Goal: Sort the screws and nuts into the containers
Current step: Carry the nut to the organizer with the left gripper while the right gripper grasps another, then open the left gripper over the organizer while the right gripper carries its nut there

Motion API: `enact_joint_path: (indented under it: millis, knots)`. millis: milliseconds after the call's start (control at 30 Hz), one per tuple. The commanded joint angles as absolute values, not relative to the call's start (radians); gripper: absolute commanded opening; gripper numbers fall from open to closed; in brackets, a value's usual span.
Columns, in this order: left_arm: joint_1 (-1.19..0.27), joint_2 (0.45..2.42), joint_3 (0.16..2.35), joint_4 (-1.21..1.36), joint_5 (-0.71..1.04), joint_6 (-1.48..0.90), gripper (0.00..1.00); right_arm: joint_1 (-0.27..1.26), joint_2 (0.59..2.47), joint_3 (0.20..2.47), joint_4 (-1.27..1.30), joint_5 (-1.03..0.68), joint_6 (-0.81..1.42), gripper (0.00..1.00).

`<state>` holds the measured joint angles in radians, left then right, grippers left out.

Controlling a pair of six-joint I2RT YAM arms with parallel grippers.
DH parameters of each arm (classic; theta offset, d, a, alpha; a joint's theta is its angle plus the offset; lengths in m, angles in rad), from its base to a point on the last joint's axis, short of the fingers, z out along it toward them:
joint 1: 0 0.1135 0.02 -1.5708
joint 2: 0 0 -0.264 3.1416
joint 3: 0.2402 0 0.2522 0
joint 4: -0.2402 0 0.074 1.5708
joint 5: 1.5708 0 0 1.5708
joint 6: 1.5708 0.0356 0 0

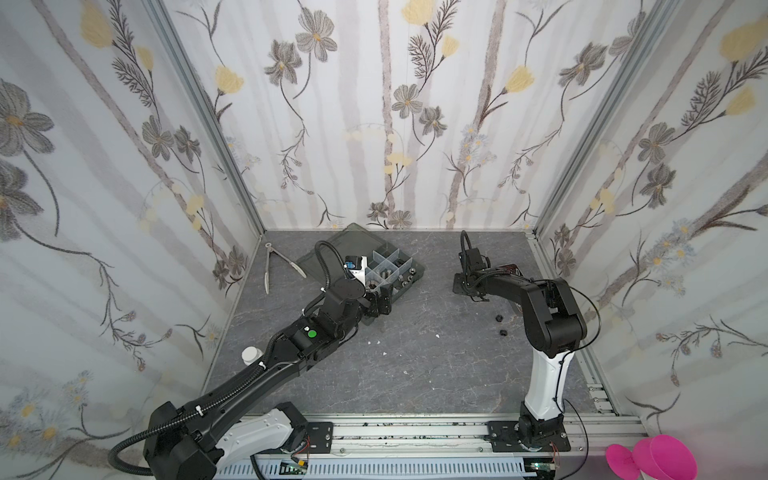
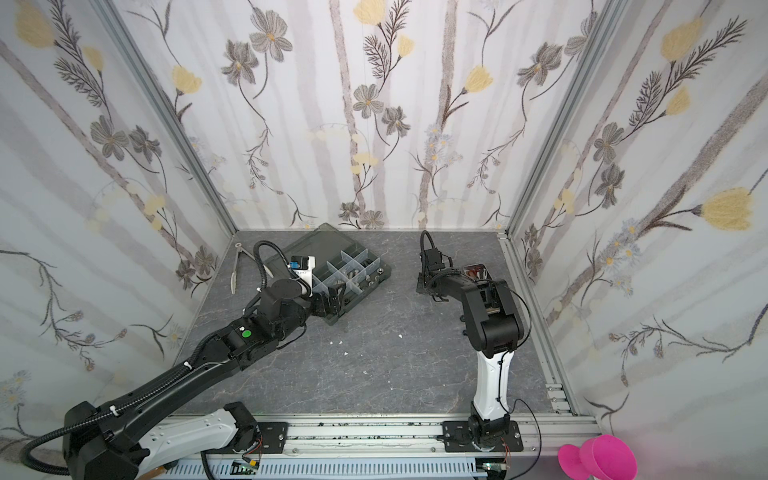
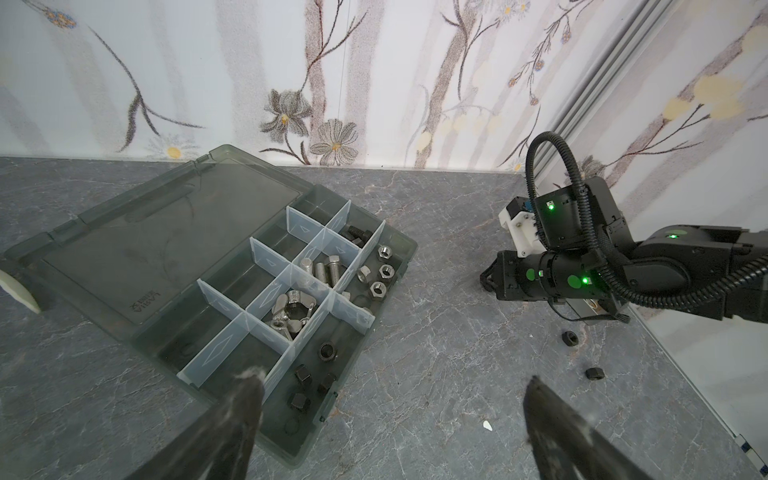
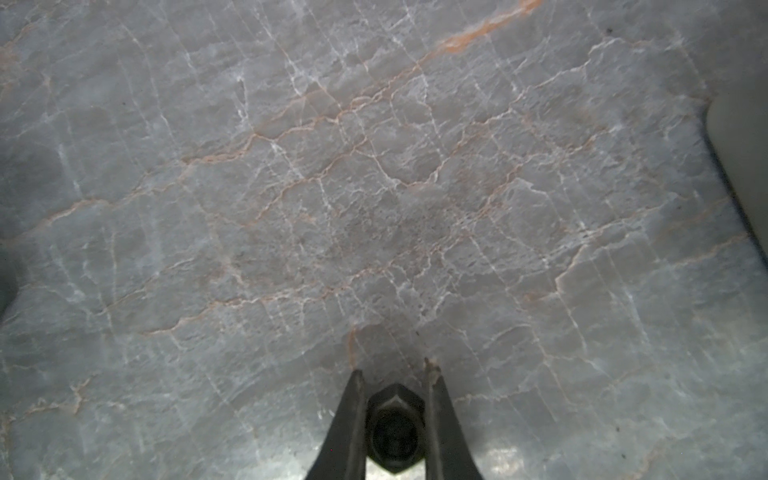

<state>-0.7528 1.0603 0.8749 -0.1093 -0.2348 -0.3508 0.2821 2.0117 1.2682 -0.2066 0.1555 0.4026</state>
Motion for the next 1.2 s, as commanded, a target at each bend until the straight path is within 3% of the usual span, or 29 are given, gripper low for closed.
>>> enact_joint_path:
  millis: [0,400,700,933,1167]
  knots:
    - [-0.752,1.047,0.892,-0.111,-0.233,-0.362,0.97,0.284,2.006,1.253,-0.247,0.135,0.399,0.09]
    - [-0.743,0.952,0.927,-0.207,-0.246,-0.348,0.98,0.325,1.837,1.180,-0.209,0.057,0.396,0.05]
    - [-0.734,0.835,0.920,-0.305,-0.305,-0.345,0.99,0.524,1.766,1.247,-0.246,-0.010,0.416,0.05]
    - [-0.729,0.768,0.895,-0.364,-0.339,-0.347,1.00,0.695,1.867,1.431,-0.277,-0.056,0.443,0.06]
    - [-0.728,0.717,0.871,-0.403,-0.335,-0.363,1.00,0.764,2.052,1.618,-0.295,-0.109,0.470,0.07]
